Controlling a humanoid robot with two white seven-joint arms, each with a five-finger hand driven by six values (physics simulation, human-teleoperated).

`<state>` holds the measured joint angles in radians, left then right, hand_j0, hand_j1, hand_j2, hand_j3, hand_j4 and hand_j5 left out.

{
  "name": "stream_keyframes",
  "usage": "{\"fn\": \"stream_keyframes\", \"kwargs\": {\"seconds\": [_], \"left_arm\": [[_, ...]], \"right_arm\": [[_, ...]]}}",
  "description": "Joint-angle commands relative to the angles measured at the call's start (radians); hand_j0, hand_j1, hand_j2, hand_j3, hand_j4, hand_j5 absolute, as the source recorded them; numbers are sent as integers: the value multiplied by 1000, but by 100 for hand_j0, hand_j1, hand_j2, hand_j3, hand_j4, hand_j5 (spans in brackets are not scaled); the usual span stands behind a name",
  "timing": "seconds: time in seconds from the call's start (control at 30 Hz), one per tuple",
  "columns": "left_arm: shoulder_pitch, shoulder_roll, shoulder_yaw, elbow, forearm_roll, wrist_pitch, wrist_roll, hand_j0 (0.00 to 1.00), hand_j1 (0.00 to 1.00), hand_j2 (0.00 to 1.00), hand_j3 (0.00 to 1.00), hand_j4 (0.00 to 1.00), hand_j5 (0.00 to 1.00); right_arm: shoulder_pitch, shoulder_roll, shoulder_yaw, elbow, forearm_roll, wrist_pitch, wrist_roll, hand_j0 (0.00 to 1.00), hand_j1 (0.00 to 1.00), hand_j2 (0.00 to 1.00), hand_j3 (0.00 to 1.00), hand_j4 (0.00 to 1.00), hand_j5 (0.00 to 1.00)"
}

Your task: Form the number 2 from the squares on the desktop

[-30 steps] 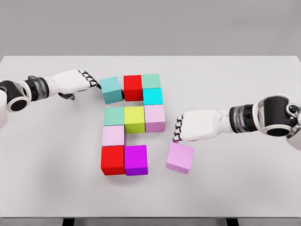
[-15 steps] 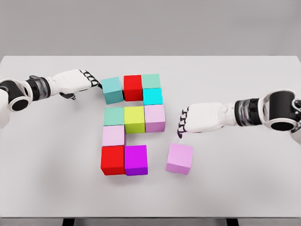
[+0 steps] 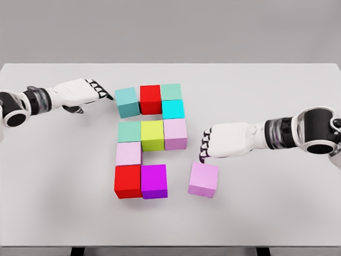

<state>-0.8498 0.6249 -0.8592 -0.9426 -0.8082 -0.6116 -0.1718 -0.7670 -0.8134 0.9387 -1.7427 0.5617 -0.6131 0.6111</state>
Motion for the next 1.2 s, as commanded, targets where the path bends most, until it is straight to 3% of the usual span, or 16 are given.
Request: {"fn": "stream_keyframes", "kwargs": {"seconds": [0.0, 0.37, 0.5, 0.57, 0.73, 0.83, 1.17], "left_arm": [[0, 12, 0, -7, 7, 1, 0, 90, 90, 90, 90, 90, 90], [15, 39, -3, -67, 23, 1, 0, 94, 94, 94, 94, 94, 94], [18, 41, -15, -68, 23, 1, 0, 93, 93, 93, 93, 93, 93], [18, 41, -15, -70, 23, 1, 0, 91, 91, 91, 91, 91, 91], [18, 50, -17, -84, 23, 1, 0, 83, 83, 83, 83, 83, 83], [18, 55, -17, -87, 23, 1, 0, 80, 80, 80, 80, 80, 80], [20, 48, -27, -94, 23, 1, 0, 80, 80, 80, 80, 80, 80]], "right_arm": [[2, -1, 0, -17, -17, 2, 0, 67, 67, 67, 67, 67, 67], [2, 8, 12, -23, -22, 2, 0, 67, 67, 67, 67, 67, 67], [2, 0, -47, -3, -22, 2, 0, 67, 67, 67, 67, 67, 67], [3, -7, -70, 45, -22, 2, 0, 67, 67, 67, 67, 67, 67], [8, -108, -64, 40, -63, 2, 0, 67, 67, 67, 67, 67, 67], [6, -173, -17, -23, -115, 2, 0, 67, 67, 67, 67, 67, 67], [5, -231, 68, -24, -155, 2, 0, 67, 67, 67, 67, 67, 67]]}}
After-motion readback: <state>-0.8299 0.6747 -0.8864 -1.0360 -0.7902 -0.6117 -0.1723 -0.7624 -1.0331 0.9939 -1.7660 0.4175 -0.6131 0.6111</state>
